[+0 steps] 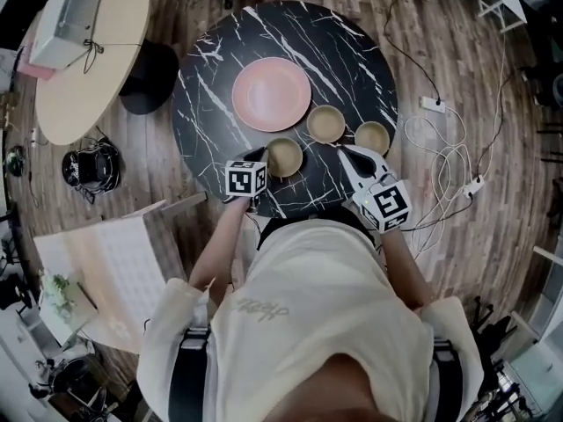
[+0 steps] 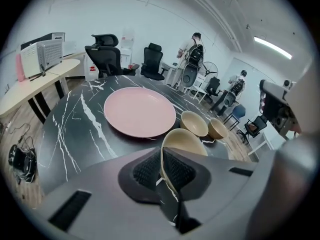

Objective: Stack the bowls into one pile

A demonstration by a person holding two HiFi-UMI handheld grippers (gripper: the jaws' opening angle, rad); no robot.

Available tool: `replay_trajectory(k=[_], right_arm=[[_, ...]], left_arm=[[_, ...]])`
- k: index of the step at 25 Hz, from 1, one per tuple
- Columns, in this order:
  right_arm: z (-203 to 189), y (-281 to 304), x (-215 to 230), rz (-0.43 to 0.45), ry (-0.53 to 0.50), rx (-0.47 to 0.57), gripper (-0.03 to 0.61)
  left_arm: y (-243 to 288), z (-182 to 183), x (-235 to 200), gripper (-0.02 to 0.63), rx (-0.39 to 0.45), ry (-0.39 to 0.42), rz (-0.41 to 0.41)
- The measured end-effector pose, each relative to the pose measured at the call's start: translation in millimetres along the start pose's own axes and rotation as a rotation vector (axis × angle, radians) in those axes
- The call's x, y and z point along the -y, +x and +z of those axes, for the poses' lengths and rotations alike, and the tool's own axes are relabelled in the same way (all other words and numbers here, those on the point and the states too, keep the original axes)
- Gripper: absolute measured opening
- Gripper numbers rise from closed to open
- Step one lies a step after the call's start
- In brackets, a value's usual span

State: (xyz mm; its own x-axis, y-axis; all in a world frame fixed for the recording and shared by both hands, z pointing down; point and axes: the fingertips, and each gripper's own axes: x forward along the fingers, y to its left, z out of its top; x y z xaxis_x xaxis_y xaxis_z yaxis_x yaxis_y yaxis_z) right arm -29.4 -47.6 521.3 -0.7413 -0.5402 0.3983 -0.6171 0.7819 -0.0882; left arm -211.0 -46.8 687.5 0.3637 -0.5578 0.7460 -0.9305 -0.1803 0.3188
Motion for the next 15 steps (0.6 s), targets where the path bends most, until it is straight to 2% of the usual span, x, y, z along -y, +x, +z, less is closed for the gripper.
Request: replay_trajectory(k=[8, 15], right_arm=[[-10.7, -32.0, 25.3, -0.041, 0.011, 0.012, 0.006], [-26.5, -52.0, 41.3, -0.081, 0.04, 0.027, 0.006]], left_arm=[[8.6, 31.5, 39.4, 0.031, 0.031, 0.042, -0.021], [20.7, 56.6, 81.3, 0.031, 0.035, 0.127, -0.066]])
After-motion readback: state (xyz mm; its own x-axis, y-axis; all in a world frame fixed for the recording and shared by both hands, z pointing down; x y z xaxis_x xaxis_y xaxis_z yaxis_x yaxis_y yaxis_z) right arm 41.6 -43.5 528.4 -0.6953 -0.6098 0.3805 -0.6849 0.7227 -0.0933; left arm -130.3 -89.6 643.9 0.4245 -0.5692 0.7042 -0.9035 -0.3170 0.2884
